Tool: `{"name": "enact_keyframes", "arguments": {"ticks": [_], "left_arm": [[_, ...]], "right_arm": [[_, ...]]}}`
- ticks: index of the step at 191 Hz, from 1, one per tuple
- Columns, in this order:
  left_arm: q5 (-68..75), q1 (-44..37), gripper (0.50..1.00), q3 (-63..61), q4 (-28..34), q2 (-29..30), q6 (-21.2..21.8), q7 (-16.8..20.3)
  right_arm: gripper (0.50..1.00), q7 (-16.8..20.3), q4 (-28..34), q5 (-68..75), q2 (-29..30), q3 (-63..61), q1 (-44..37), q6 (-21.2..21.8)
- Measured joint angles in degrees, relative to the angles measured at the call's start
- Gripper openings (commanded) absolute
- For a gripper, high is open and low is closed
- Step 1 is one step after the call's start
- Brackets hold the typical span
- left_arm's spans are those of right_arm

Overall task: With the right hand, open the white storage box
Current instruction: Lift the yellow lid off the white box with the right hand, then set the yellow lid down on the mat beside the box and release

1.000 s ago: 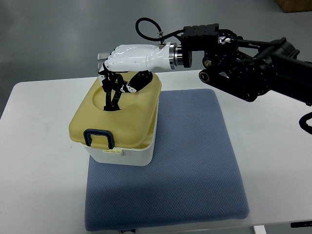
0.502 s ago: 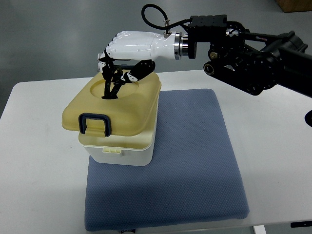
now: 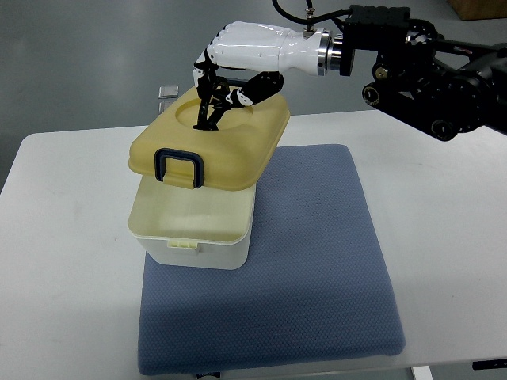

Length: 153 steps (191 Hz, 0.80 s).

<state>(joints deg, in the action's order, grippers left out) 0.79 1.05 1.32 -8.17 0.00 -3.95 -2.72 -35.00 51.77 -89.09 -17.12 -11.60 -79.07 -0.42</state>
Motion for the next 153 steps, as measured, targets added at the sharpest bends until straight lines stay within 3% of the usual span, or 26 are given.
{"name": "enact_keyframes", "arguments": {"ticks": [153], "left_arm": [[0.0,0.1,1.0,0.17,-0.17,0.0,0.0,0.0]], "right_arm": [[0.549,0.0,-0.01,0.09,-15.43,-0.73,6.1,-1.85]]}}
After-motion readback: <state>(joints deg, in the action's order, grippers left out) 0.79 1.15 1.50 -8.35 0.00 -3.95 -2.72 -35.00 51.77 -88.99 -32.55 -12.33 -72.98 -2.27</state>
